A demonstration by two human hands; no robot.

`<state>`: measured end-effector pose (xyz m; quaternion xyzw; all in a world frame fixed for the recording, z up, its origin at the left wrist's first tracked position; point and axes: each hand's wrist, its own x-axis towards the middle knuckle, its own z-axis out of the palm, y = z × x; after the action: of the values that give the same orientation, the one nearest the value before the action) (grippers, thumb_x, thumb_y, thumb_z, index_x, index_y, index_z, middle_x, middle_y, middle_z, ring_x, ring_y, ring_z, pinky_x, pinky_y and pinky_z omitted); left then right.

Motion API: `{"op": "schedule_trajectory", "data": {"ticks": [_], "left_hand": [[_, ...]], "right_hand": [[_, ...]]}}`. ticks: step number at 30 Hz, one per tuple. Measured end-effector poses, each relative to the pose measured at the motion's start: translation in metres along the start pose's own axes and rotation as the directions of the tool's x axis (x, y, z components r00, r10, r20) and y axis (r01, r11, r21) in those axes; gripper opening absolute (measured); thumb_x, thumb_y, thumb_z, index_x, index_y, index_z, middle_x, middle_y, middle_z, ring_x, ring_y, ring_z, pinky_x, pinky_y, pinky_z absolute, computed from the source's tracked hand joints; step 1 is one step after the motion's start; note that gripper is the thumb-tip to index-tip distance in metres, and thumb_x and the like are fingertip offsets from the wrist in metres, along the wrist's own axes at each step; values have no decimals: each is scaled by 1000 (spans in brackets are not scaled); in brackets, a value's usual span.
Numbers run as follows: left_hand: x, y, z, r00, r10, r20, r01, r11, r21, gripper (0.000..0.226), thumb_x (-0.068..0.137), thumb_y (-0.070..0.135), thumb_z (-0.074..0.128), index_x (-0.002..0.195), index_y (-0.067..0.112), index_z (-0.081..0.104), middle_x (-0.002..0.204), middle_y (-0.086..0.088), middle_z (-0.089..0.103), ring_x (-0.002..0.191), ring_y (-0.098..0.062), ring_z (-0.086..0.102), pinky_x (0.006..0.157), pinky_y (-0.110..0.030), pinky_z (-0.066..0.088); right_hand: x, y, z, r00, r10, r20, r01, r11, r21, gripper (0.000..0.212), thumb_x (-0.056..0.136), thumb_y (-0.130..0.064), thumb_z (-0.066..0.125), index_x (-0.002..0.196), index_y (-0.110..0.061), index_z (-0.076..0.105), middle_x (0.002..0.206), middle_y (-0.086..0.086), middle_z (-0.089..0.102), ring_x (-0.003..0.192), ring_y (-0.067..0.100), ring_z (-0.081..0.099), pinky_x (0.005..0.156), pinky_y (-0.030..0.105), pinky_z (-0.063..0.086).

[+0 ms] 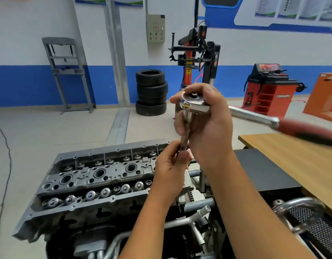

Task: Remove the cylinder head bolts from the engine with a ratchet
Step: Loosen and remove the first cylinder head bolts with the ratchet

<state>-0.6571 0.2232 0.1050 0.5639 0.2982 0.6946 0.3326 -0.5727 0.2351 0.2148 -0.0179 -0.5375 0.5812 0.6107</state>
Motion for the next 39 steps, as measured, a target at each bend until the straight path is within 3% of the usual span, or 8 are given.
{"op": "schedule_trajectory", "data": {"ticks": [4, 11, 19, 23, 27, 30, 35, 39], "left_hand": [[0, -3, -3, 999, -42, -32, 43, 999, 31, 16, 104, 16, 53, 105, 13, 68, 79, -19, 56, 72, -18, 49, 66, -31, 43], [-1, 1, -6, 998, -54, 24, 52, 997, 63, 50, 94, 64, 58, 113, 18, 63, 87, -4, 63, 75, -19, 54, 76, -23, 49], [-2, -6, -7, 999, -27, -43, 30, 996, 83, 20, 103, 28, 51, 112, 19, 66, 74, 7, 60, 64, -10, 48, 61, -23, 43], [-3, -1, -5, 999, -31, 8, 31, 996, 85, 16, 107, 31, 50, 102, 23, 63, 76, 6, 57, 66, -7, 47, 65, -20, 42], [2, -1, 2, 996, -55, 68, 45, 988, 147, 23, 103, 35, 50, 108, 15, 57, 84, 0, 53, 75, -6, 48, 76, -17, 42], [2, -5, 3, 998, -42, 42, 34, 985, 169, 14, 104, 28, 49, 109, 22, 60, 84, -2, 54, 82, -12, 48, 77, -27, 43], [3, -8, 3, 999, -43, 13, 40, 982, 183, 16, 101, 11, 47, 99, 20, 59, 75, 9, 52, 66, -5, 43, 61, -18, 38], [1, -2, -3, 992, -114, 55, 110, 991, 77, 20, 105, 32, 49, 108, 14, 59, 79, 3, 55, 68, -10, 42, 67, -20, 39]], "right_hand": [[-14, 7, 12, 977, -199, -80, 168, 942, -289, 12, 90, -19, 60, 95, -11, 67, 89, 19, 62, 55, 30, 53, 50, 32, 43], [15, -13, -13, 962, 216, 169, -249, 947, 204, 23, 89, -29, 44, 89, -9, 56, 80, 18, 61, 41, 17, 34, 46, 23, 18], [-14, 7, 5, 975, -211, -66, 184, 940, -288, 22, 88, -29, 65, 98, -10, 66, 88, 7, 66, 54, 31, 56, 51, 37, 47], [8, -3, 1, 989, 61, 137, -55, 997, -50, 19, 93, -22, 53, 88, -7, 64, 82, 24, 60, 42, 23, 42, 44, 26, 35], [20, -11, -12, 961, 214, 174, -253, 936, 245, 40, 93, -41, 44, 77, -12, 66, 73, 19, 57, 36, 15, 36, 47, 21, 18], [9, -8, -9, 991, 113, 77, -124, 982, 142, 29, 97, -33, 47, 89, -9, 61, 81, 21, 60, 45, 20, 48, 47, 25, 27], [-17, 3, 3, 984, -151, -96, 127, 967, -220, 24, 88, -31, 65, 102, -11, 65, 90, 5, 67, 59, 31, 57, 55, 35, 47], [-2, -7, 3, 1000, 23, 17, -22, 997, -73, 17, 91, -22, 54, 89, -9, 64, 84, 26, 57, 46, 22, 45, 46, 24, 36]]}}
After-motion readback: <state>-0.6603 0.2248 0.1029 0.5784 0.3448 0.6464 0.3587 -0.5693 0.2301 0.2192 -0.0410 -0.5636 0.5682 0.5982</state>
